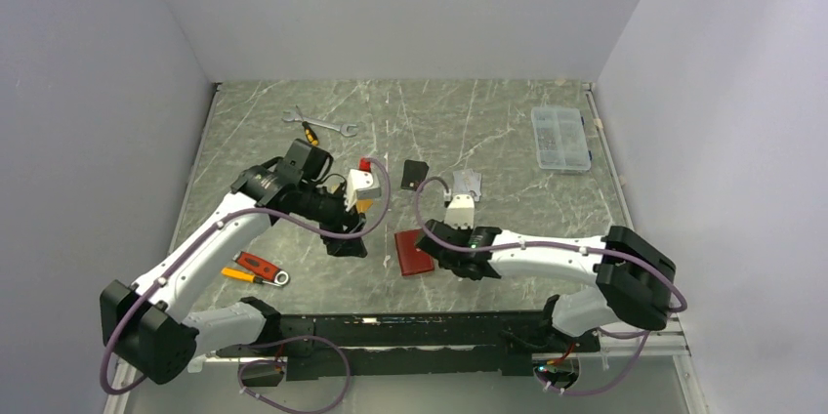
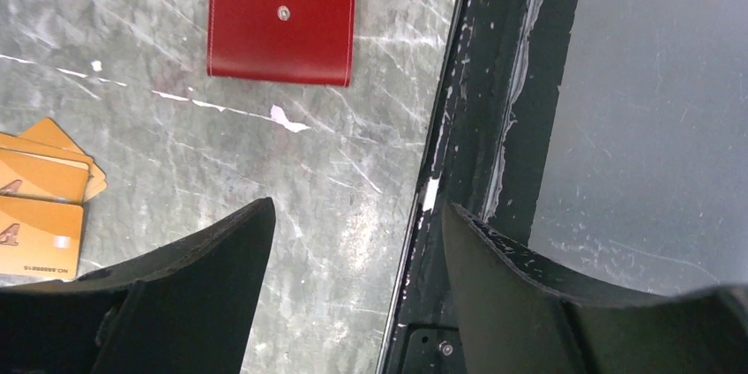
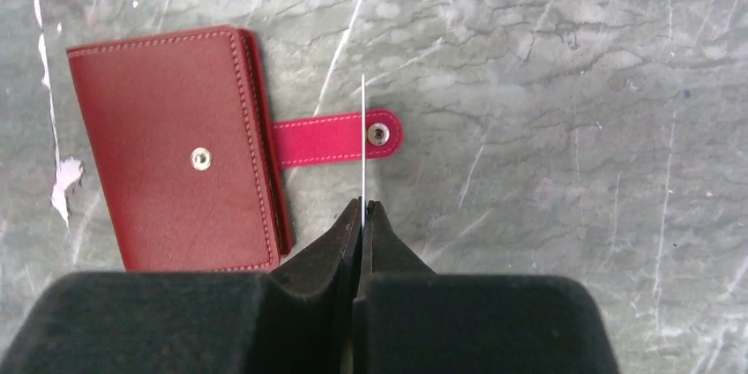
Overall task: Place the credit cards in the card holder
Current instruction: Open the card holder at the center of the board.
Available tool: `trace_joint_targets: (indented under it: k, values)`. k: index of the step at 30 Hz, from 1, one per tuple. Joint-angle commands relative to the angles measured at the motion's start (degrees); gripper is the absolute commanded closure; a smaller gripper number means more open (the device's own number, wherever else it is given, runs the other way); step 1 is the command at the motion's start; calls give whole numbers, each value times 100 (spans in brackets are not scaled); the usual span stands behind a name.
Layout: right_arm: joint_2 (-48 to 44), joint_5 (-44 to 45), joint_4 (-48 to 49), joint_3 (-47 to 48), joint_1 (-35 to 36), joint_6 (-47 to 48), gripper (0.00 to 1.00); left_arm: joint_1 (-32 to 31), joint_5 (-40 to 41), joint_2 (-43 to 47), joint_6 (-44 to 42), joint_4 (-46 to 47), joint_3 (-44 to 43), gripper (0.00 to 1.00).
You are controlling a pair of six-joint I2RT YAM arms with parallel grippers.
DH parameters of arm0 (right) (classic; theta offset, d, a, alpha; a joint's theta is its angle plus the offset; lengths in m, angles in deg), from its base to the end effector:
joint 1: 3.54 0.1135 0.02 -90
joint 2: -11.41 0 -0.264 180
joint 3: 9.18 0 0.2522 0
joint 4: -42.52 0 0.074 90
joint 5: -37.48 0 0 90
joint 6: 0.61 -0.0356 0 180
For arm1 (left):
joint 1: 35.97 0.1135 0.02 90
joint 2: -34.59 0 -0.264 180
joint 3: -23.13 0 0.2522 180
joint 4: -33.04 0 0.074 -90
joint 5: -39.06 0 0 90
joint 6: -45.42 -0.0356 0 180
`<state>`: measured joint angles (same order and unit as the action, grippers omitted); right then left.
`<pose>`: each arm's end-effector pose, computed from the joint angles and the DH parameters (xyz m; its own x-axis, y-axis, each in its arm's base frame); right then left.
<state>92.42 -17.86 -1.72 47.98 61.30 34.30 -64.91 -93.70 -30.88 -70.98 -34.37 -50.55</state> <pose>0.1237 0.2158 0.1765 -0.7623 -0.0363 -0.6462 -0.0510 0.9987 0.0040 0.1732 -0.1234 0.3037 -0.3801 0.5832 -0.7179 0.9250 0.2400 -0.2947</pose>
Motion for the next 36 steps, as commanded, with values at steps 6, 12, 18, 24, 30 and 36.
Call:
trace_joint_targets:
  k: [6,12,18,24,30,36]
  values:
    - [-779,-883,1577,-836,-660,22,100,-594,621,-203,-191,813,378,20]
    - [-953,-1015,1839,-1140,-707,-112,100,-1564,1174,-697,158,1471,233,1]
    - [-1077,-1040,1941,-1531,-802,-429,100,-2437,2281,-1506,368,2194,185,1]
    - [-1505,-1111,1982,-2054,-1059,-712,100,-3070,3043,-2075,656,2829,139,1]
    - [-1763,-1353,2282,-2502,-1271,-961,100,-3318,3450,-2327,802,3158,93,1]
    - [-1689,-1545,2741,-2837,-1330,-1292,100,-3471,4039,-2632,629,3580,174,1]
